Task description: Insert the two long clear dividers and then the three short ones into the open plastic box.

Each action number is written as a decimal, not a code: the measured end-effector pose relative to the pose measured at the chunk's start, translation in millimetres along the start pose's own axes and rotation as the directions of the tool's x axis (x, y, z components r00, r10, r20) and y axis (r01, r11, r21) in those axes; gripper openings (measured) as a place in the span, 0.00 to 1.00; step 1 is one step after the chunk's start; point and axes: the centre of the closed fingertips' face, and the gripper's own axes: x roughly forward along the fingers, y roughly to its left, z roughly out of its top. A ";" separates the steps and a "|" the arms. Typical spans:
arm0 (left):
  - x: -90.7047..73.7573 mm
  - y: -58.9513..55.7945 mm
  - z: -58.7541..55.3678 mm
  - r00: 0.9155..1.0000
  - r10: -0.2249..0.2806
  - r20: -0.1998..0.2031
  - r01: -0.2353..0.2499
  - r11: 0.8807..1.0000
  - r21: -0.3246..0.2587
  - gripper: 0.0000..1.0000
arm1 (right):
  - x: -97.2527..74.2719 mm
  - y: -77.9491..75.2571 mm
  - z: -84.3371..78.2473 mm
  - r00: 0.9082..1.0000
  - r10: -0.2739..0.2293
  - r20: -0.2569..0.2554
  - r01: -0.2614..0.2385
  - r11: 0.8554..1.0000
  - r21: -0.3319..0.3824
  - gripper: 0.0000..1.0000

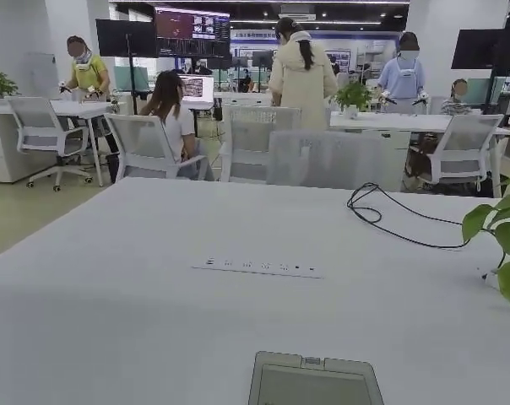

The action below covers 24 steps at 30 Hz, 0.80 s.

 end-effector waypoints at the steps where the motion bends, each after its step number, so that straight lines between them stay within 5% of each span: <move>1: 0.2 -0.1 -0.6 1.000 0.000 -0.004 0.000 1.000 0.002 0.86 | 0.3 -0.1 -1.5 1.000 0.000 -0.003 0.000 1.000 0.001 0.42; 24: 0.8 -0.8 -2.5 1.000 -0.001 -0.019 0.002 1.000 0.015 0.83 | 6.3 -6.7 -16.9 0.998 -0.017 -0.065 0.011 0.995 -0.097 0.34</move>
